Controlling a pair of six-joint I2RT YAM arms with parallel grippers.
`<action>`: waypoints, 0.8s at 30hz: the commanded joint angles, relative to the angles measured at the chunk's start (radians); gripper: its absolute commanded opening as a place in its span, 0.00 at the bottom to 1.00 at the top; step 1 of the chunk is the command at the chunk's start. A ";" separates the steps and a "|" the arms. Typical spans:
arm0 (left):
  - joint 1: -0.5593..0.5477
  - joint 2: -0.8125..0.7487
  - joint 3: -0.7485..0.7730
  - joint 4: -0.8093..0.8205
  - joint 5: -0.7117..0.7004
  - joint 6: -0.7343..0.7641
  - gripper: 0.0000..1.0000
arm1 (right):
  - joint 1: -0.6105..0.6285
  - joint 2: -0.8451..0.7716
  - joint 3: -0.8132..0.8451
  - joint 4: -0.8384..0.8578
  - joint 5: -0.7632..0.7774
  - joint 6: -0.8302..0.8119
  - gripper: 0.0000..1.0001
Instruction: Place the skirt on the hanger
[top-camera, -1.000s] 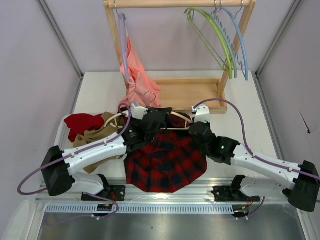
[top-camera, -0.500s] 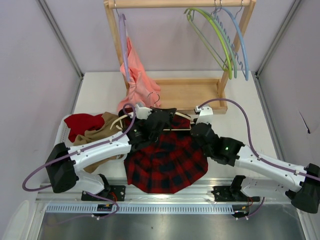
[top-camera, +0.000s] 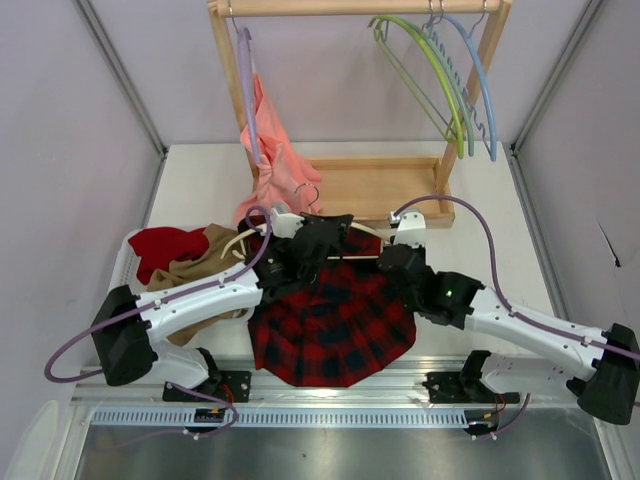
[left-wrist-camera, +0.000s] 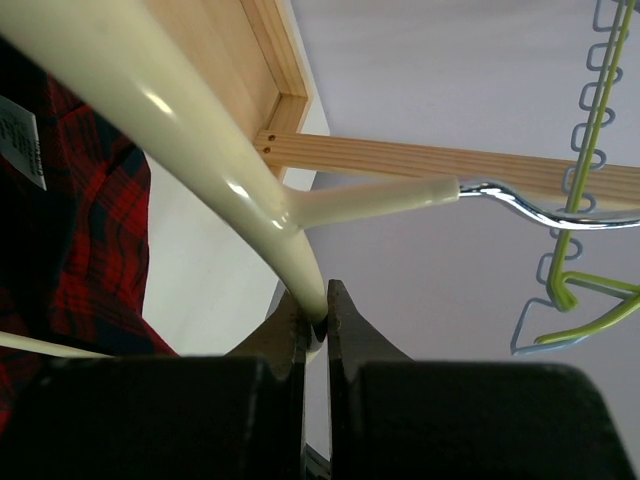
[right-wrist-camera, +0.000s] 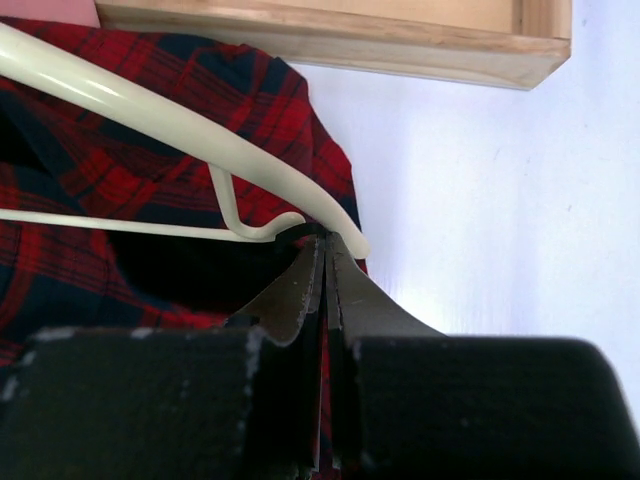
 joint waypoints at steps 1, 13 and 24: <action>-0.006 -0.042 0.013 0.061 -0.019 -0.009 0.00 | -0.017 -0.036 0.031 0.044 0.041 -0.049 0.00; -0.006 -0.042 -0.001 0.098 0.036 0.013 0.00 | -0.037 -0.103 -0.084 0.315 -0.050 -0.227 0.00; -0.007 -0.044 -0.011 0.104 0.085 0.002 0.00 | -0.039 -0.120 -0.176 0.552 -0.134 -0.385 0.00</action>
